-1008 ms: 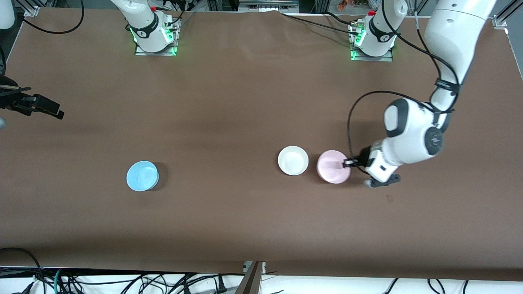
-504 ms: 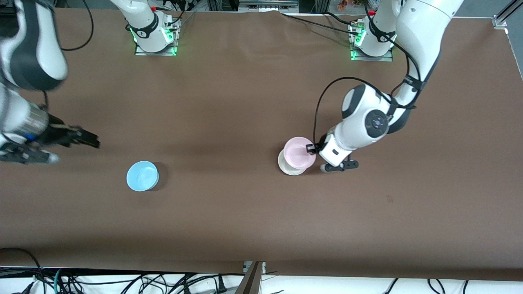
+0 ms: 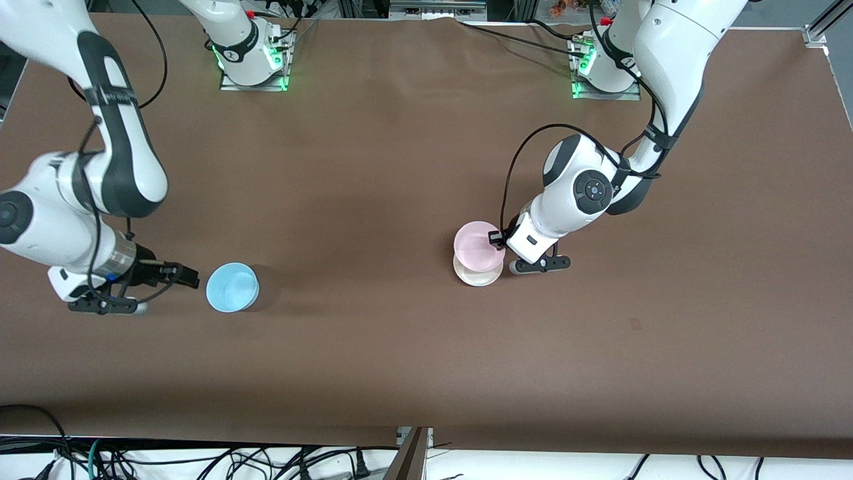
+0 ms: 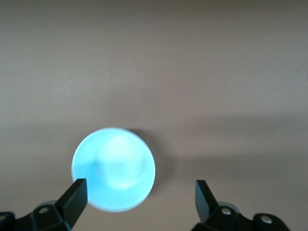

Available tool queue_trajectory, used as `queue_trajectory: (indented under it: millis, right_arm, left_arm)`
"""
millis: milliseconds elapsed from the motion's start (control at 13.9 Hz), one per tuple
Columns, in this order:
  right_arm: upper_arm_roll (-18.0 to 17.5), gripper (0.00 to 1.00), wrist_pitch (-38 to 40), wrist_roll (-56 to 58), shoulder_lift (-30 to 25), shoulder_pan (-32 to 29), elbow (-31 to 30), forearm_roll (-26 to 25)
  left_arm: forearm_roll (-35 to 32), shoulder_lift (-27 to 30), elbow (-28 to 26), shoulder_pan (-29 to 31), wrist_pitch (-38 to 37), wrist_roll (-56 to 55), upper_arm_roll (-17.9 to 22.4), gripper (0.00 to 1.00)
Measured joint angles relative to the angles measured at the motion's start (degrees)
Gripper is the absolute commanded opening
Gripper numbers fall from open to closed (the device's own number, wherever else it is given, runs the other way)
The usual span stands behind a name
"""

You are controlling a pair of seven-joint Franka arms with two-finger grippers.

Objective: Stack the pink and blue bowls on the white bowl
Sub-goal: 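Grasp the rim of the light blue bowl with the right gripper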

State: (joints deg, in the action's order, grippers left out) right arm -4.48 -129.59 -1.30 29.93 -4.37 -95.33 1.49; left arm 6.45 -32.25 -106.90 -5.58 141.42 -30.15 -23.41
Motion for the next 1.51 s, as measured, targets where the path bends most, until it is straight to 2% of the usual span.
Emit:
queue_trajectory:
  millis: [216,432,648,1081,1225,1297,1513]
  right_arm:
    - [0.0,0.99,-6.35,0.0,4.89,0.04,-0.02,0.0]
    - [0.0,0.99,-8.56,0.0,7.68,0.04,-0.27,0.0]
    - [0.0,0.99,-9.43,0.0,8.04,0.04,-1.6,0.0]
    - [0.0,0.98,-15.13,0.11,8.05,0.04,-6.68,0.0]
    - [0.0,0.89,-16.46,0.14,8.05,0.04,-8.31,-0.01]
    - [0.0,0.8,-16.59,0.16,8.05,0.04,-8.54,-0.02]
    - [0.0,0.43,-16.71,0.17,7.99,0.04,-8.56,-0.02]
  left_arm:
    - [-0.37,-0.29,0.49,0.01,0.42,-0.72,-0.01,0.0]
    - [-2.33,-0.88,0.75,-0.04,0.41,-1.39,-0.08,0.0]
    - [-5.25,-2.16,0.99,-0.05,0.51,-3.54,-0.13,0.0]
    - [-5.59,-3.71,3.47,-0.5,0.58,-4.69,-0.22,0.0]
    - [-5.59,-3.86,3.97,-0.5,0.58,-4.74,-0.22,0.0]
    - [-5.59,-4.01,4.04,-0.5,0.58,-4.76,-0.21,0.0]
    - [-5.59,-4.46,4.15,-0.5,0.58,-4.76,-0.19,0.0]
